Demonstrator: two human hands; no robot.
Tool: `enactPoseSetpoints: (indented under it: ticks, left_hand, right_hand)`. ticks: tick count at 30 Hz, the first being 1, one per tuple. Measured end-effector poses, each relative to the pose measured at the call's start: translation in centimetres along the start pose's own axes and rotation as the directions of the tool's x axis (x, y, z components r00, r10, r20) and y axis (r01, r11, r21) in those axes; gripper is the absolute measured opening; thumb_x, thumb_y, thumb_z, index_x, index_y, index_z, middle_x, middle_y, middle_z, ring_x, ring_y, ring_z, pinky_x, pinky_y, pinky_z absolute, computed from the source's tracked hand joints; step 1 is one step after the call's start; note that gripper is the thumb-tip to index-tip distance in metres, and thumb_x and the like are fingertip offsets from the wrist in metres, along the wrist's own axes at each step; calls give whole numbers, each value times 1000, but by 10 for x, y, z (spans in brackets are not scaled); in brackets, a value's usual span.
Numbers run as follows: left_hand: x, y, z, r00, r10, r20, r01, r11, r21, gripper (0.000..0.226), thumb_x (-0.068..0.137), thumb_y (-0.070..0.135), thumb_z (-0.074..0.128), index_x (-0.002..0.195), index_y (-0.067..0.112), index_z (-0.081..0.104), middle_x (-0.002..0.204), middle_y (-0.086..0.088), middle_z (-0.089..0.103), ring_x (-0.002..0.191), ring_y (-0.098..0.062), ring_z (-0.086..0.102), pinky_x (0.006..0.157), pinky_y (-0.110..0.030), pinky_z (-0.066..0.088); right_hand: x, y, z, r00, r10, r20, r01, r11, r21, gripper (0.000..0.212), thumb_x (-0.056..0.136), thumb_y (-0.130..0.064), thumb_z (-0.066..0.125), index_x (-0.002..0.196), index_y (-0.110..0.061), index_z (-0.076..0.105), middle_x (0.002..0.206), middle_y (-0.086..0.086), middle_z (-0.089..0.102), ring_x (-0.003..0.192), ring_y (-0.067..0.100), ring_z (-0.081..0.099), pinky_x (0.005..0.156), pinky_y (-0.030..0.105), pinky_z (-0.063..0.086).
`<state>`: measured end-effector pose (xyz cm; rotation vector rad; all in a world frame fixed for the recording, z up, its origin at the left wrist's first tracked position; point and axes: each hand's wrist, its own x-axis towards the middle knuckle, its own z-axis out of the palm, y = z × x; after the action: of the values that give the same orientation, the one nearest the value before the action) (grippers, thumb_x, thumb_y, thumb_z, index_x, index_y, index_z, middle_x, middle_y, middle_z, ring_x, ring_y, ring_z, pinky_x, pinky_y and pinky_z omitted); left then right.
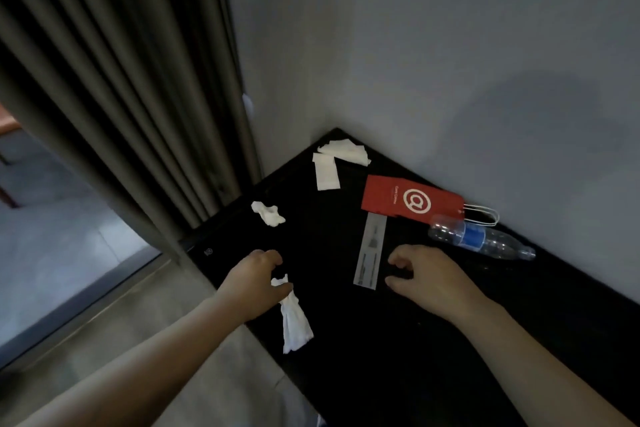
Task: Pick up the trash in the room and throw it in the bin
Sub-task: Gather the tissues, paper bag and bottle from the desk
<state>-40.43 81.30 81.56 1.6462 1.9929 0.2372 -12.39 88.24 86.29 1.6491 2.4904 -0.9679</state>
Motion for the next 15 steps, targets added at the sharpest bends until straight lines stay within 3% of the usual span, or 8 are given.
enactPoseSetpoints:
  ticks: [4,8,15]
  left_hand:
    - [33,-20,16,993,-59,101,58,998,7,55,79,45,69,125,18,52,107,2,46,86,-11,55,71,-21,47]
    - [65,-38,25,976,-33,216,31,999,16,62,81,44,69,130,15,47,118,-4,46,95,-16,54,78,-22,46]
    - [105,-50,29,957,29,287,-43,998,44,57,76,45,73,121,15,52,110,-3,50,95,-16,55,80,-26,49]
  right_hand:
    - [30,12,16,997,49,60,-51,998,37,20,85,-31,69,103,-32,60,100,-16,54,92,-2,53,69,9,40]
    - [51,19,36,990,113,81,-118,991,59,24,87,-27,68,110,-25,62,103,-12,55,96,3,53,69,5,37]
    - [84,23,50,959,268,91,-276,957,87,33,88,-26,66,119,-18,60,118,1,59,105,13,55,89,22,46]
